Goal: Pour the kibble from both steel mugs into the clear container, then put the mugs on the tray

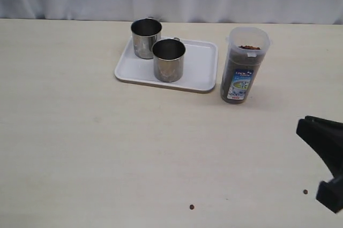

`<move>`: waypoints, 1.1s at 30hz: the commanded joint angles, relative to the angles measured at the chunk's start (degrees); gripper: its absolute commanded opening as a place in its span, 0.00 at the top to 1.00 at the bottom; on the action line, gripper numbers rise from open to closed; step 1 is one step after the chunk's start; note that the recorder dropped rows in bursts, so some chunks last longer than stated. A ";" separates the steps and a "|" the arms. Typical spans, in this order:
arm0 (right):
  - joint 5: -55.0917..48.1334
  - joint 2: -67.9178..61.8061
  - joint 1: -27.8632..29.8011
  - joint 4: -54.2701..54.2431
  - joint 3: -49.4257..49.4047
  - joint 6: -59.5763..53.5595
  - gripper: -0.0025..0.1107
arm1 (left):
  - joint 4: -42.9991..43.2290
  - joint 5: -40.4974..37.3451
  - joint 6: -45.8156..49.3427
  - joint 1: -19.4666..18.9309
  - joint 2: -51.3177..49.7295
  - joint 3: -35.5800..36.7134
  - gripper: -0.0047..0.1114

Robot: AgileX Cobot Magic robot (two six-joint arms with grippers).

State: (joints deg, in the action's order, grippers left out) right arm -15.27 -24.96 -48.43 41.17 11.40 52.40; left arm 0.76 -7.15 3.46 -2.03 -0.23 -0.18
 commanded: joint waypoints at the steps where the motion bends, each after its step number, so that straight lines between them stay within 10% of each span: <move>1: -0.24 8.73 -0.05 -3.13 -2.80 0.39 0.94 | 0.06 0.20 -0.32 0.26 0.23 0.18 0.96; 33: 0.01 22.25 -0.31 -2.82 -3.05 -0.39 0.94 | 0.06 0.20 -0.32 0.26 0.23 0.18 0.96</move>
State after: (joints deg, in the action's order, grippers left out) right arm -15.40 -3.38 -48.69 38.41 8.61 52.49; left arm 0.76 -7.15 3.46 -2.03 -0.23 -0.18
